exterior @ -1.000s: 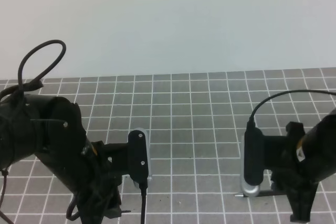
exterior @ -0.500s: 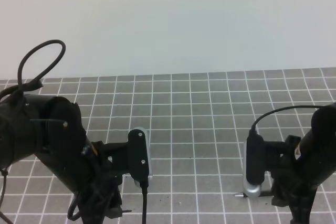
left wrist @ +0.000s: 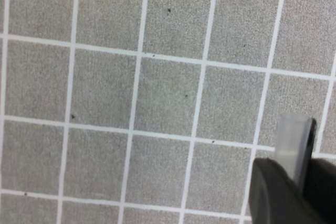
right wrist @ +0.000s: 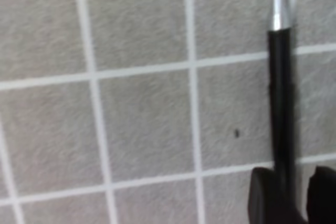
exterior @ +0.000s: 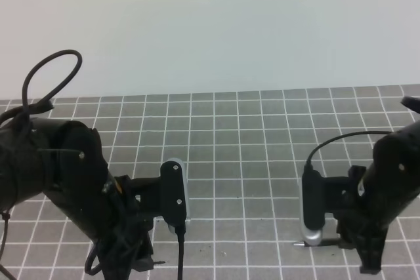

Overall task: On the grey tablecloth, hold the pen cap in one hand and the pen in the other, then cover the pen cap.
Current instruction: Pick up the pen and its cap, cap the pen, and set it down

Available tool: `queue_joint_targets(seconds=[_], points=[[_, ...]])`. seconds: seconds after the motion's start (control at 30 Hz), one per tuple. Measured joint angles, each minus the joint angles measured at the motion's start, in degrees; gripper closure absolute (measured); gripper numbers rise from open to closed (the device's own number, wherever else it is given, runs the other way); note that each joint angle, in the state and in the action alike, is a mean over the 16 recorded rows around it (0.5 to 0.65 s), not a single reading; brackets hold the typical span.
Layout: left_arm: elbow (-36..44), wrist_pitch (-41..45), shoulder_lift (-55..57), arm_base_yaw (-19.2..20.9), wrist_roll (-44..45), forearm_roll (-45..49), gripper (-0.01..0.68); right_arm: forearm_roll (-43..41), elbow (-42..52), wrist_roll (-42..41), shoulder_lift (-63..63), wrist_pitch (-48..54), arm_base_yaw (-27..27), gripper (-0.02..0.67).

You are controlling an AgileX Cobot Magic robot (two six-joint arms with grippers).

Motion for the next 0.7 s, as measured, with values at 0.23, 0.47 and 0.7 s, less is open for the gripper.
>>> queue_joint_targets(seconds=[0.23, 0.47, 0.7], points=[[0.0, -0.3, 0.0, 0.0, 0.1, 0.0, 0.594, 0.1, -2.0, -0.4, 2.4, 0.3, 0.0, 0.454], [0.0, -0.6, 0.0, 0.0, 0.1, 0.1, 0.594, 0.8, -2.8, -1.1, 4.2, 0.9, -0.1, 0.454], [0.0, -0.8, 0.0, 0.0, 0.1, 0.0, 0.594, 0.9, -3.0, -1.6, 5.8, 0.9, -0.1, 0.464]])
